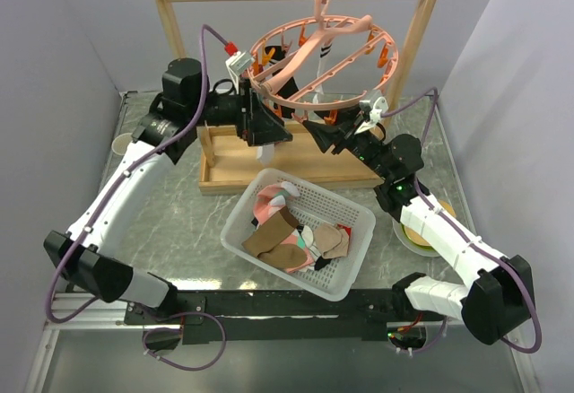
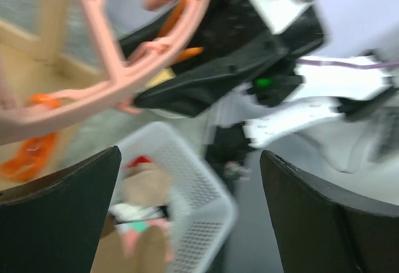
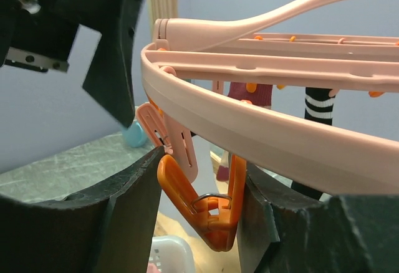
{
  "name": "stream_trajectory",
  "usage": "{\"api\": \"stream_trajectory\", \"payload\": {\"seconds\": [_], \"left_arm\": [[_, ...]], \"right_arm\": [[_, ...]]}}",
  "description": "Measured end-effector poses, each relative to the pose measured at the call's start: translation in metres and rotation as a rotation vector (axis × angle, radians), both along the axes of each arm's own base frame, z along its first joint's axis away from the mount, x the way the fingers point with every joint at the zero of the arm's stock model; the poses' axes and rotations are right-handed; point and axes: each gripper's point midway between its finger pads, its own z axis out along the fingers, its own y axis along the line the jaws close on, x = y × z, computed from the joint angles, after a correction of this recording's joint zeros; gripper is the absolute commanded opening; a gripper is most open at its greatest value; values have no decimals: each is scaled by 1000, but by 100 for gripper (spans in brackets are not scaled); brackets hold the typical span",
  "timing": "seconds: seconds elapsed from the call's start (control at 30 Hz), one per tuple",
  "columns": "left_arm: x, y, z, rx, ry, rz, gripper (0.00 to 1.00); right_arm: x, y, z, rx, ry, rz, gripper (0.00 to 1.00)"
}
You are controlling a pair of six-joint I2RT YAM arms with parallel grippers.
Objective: Clip the socks to the hanger
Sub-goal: Adjust the hanger on the clothesline, then open the clamp at the hanger.
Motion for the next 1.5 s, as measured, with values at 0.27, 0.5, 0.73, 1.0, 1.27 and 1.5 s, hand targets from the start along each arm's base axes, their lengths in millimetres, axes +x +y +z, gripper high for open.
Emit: {"api": "stream_trajectory", "payload": {"seconds": [0.27,0.5,0.73,1.0,1.27,1.5], "left_arm": [[-71,-3,51,-181,149,-275,99],[-172,35,42,-163,246,-494,99],[-103,31,40,-207,180,-171,23],[-64,35,61,-140,-48,323,37],[-54,8,30,-40,-121,504,40],[-9,6,-1,42,-128,693,44]], "right_arm": [[-1,-1,1,-5,-7,-1,52],[-2,-1,0,-14,-9,-3,52],[-3,-1,0,-31,-17,-2,52],[-6,0,2,-35,-16,7,52],[-13,9,3,-33,-16,33,52],[-22,19,14,-28,-39,63,52]]}}
